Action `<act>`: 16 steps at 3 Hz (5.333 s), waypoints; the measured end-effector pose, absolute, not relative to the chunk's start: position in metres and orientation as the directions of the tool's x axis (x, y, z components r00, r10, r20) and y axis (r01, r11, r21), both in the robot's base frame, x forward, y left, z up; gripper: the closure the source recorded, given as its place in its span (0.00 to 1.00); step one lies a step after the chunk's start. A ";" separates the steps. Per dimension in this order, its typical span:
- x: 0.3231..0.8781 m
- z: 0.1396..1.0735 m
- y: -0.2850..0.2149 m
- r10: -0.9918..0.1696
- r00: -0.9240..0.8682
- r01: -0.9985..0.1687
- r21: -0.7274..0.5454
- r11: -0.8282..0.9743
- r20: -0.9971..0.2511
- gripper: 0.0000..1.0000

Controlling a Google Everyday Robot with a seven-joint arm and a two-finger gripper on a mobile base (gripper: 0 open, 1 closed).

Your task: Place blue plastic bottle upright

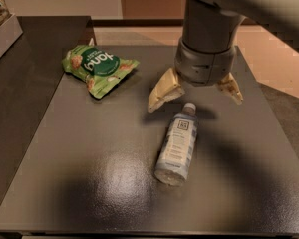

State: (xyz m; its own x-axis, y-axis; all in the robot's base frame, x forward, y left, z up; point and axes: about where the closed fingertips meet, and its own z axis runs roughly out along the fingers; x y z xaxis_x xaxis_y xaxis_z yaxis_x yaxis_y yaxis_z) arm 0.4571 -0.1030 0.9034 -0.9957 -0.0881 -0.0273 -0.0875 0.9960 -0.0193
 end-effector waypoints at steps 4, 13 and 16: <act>0.434 0.842 -0.084 0.163 -0.977 0.156 -0.064 0.986 0.140 0.00; 0.472 0.941 -0.039 -0.203 -0.941 -0.292 0.343 0.893 -0.271 1.00; 0.505 0.964 -0.059 -0.272 -0.800 -0.475 0.289 0.831 -0.535 1.00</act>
Offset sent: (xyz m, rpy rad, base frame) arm -0.0443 0.0042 -0.0526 -0.1611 0.2049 -0.2066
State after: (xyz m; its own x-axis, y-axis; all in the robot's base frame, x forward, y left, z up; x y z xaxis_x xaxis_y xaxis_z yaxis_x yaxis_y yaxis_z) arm 0.5045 -0.0589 0.9643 -0.7998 -0.2716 -0.5353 -0.4753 0.8311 0.2886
